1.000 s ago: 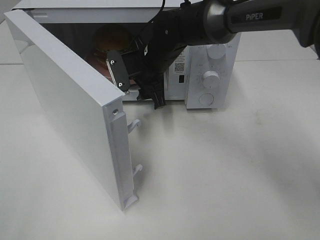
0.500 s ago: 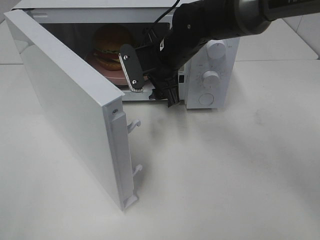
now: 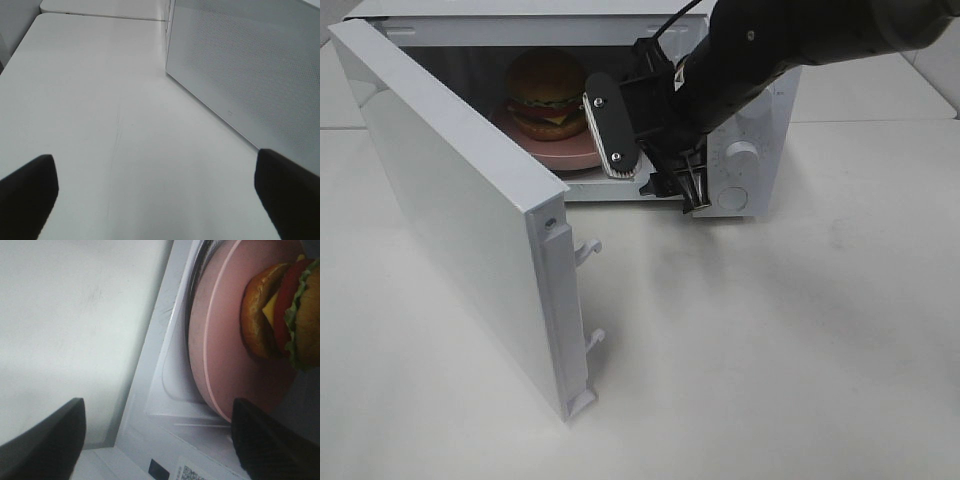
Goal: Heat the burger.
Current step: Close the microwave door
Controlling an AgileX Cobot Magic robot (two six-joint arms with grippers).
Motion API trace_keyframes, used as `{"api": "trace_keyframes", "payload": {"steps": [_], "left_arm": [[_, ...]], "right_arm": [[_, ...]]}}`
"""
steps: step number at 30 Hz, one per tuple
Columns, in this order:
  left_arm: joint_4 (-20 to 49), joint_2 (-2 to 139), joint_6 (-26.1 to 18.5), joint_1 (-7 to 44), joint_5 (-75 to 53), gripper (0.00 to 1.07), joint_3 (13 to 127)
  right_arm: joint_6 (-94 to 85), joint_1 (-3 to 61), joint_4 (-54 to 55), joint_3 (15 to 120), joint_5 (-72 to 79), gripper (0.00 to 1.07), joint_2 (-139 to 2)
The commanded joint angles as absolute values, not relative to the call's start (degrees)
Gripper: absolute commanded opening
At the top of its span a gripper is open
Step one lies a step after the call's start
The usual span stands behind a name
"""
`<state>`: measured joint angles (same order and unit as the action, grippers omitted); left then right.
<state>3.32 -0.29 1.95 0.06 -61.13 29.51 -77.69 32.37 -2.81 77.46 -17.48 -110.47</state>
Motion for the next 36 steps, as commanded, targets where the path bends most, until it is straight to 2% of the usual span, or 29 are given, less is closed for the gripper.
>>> {"api": "trace_keyframes", "payload": {"steps": [1, 20, 36], "left_arm": [[3.27, -1.20, 2.06, -0.17, -61.13, 1.00, 29.56], [3.27, -1.20, 2.06, -0.17, -61.13, 1.00, 29.56], [3.27, -1.20, 2.06, -0.17, -61.13, 1.00, 29.56]], "right_arm": [[-75.52, 32.20, -3.04, 74.66, -16.73, 0.76, -106.63], [-60.91, 32.20, -3.55, 61.54, -15.99, 0.76, -91.62], [-23.03, 32.20, -7.85, 51.51, -28.36, 0.76, -77.06]]}}
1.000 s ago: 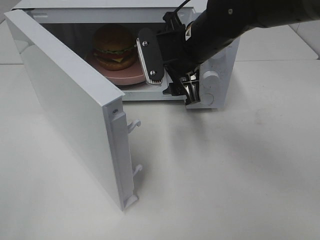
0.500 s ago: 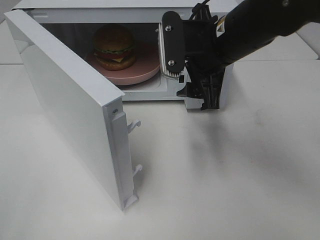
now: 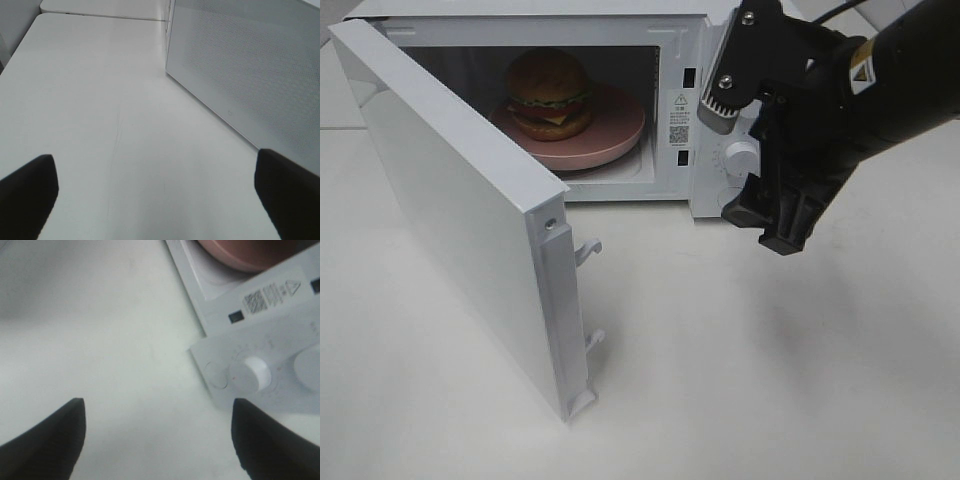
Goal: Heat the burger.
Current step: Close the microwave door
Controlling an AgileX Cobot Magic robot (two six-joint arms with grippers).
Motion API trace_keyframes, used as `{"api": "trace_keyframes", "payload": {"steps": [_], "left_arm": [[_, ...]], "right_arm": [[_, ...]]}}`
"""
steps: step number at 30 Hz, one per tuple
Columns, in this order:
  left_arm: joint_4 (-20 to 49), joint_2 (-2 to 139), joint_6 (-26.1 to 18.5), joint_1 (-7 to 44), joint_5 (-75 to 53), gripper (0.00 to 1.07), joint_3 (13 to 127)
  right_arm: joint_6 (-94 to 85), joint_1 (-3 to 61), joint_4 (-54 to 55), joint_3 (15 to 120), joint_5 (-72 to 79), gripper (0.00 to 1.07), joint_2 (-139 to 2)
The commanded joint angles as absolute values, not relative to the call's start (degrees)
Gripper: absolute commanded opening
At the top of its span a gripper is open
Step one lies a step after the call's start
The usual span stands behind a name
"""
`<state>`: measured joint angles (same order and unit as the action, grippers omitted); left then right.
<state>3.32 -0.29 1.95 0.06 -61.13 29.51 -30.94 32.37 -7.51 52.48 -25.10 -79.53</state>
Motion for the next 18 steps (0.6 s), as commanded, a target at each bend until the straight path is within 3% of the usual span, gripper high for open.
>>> {"api": "trace_keyframes", "payload": {"steps": [1, 7, 18], "left_arm": [[3.27, -1.20, 2.06, -0.17, -61.13, 1.00, 29.56], [3.27, -1.20, 2.06, -0.17, -61.13, 1.00, 29.56], [3.27, -1.20, 2.06, -0.17, -61.13, 1.00, 29.56]], "right_arm": [[-19.88, 32.20, -7.85, 51.11, -29.74, 0.76, -76.26], [-1.03, 32.20, -7.56, 50.94, -41.31, 0.76, -70.36], [7.45, 32.26, -7.33, 50.94, -56.49, 0.76, -61.59]]}}
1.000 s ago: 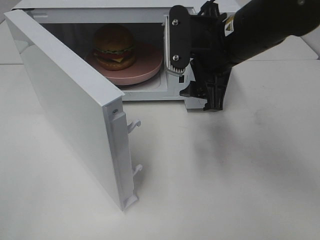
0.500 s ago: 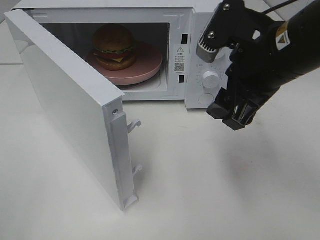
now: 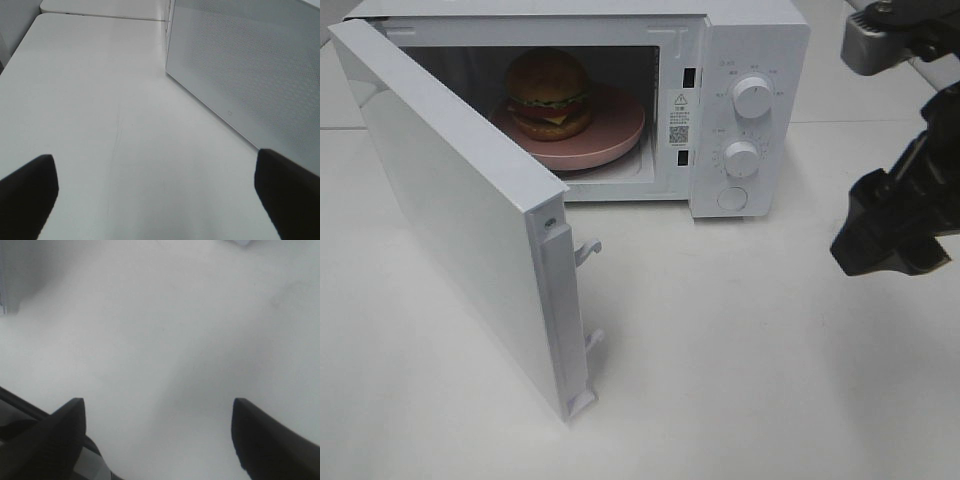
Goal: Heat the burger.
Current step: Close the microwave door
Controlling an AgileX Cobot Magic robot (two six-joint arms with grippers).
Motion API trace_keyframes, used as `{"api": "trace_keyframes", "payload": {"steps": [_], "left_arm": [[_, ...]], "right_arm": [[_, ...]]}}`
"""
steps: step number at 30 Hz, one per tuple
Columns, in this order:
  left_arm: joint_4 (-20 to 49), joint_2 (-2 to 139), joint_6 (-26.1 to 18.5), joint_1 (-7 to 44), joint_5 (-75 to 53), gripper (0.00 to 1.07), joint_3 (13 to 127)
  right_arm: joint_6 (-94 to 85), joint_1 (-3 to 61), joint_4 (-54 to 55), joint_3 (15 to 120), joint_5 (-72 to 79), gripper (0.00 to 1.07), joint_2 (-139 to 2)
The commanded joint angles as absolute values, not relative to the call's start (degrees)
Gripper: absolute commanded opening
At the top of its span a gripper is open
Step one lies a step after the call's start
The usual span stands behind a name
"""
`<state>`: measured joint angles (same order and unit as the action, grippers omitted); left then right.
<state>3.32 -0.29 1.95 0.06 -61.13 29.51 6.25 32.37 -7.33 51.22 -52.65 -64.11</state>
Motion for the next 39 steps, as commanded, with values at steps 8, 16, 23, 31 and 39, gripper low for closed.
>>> {"api": "trace_keyframes", "payload": {"steps": [8, 16, 23, 31, 39], "left_arm": [[3.27, -1.20, 2.06, -0.17, -61.13, 1.00, 29.56], [3.27, -1.20, 2.06, -0.17, -61.13, 1.00, 29.56], [3.27, -1.20, 2.06, -0.17, -61.13, 1.00, 29.56], [3.27, -1.20, 2.06, -0.17, -61.13, 1.00, 29.56], [3.27, -1.20, 2.06, -0.17, -61.13, 1.00, 29.56]], "right_arm": [[6.93, 32.26, -7.33, 50.88, -64.52, 0.76, -53.57], [6.93, 31.68, -7.39, 47.04, -65.60, 0.76, -42.28], [6.30, 22.75, -6.88, 41.77, -64.97, 0.76, -33.52], [6.30, 15.87, -5.27, 34.89, -62.80, 0.76, -22.40], [6.30, 11.29, -4.35, 31.74, -62.51, 0.76, -12.15]]}}
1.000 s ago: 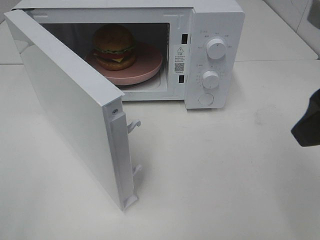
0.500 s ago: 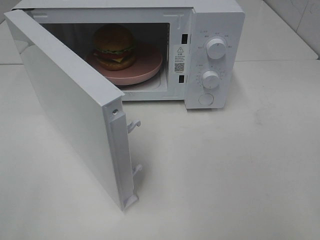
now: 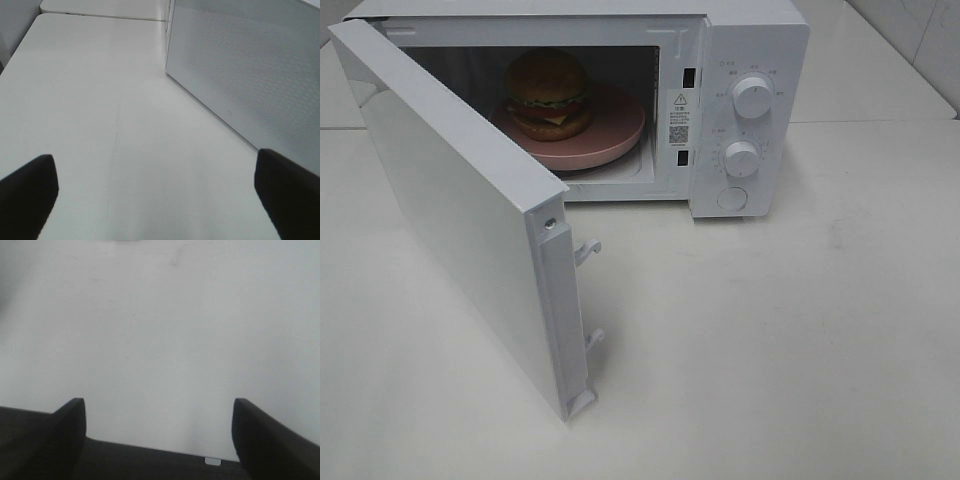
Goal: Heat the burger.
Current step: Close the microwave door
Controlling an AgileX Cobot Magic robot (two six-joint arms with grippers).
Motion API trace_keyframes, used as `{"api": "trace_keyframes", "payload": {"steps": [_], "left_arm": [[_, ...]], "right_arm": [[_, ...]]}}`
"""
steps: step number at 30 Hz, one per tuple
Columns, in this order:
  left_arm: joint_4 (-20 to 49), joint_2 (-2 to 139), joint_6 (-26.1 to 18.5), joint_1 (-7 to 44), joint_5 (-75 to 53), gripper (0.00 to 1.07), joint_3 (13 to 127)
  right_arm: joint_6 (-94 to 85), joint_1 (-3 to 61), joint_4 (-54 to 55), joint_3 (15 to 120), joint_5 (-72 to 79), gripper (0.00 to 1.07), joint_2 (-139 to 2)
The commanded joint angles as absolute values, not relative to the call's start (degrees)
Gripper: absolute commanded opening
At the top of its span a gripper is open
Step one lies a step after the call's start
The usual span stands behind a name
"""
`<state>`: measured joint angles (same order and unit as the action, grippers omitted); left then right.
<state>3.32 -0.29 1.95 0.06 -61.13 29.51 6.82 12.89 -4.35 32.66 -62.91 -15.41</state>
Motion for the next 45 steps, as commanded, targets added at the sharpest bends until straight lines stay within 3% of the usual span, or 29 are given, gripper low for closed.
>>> {"api": "trace_keyframes", "payload": {"steps": [1, 12, 45], "left_arm": [[3.27, -1.20, 2.06, -0.17, -61.13, 1.00, 29.56], [3.27, -1.20, 2.06, -0.17, -61.13, 1.00, 29.56], [3.27, -0.57, 2.12, -0.17, -61.13, 1.00, 29.56]], "right_arm": [[6.30, 10.43, -4.30, 31.00, -62.40, 0.76, -9.11], [6.53, 8.82, -4.35, 30.60, -61.65, 0.76, 1.83], [5.61, 8.82, 0.00, 28.53, -57.01, 0.76, 1.78]]}}
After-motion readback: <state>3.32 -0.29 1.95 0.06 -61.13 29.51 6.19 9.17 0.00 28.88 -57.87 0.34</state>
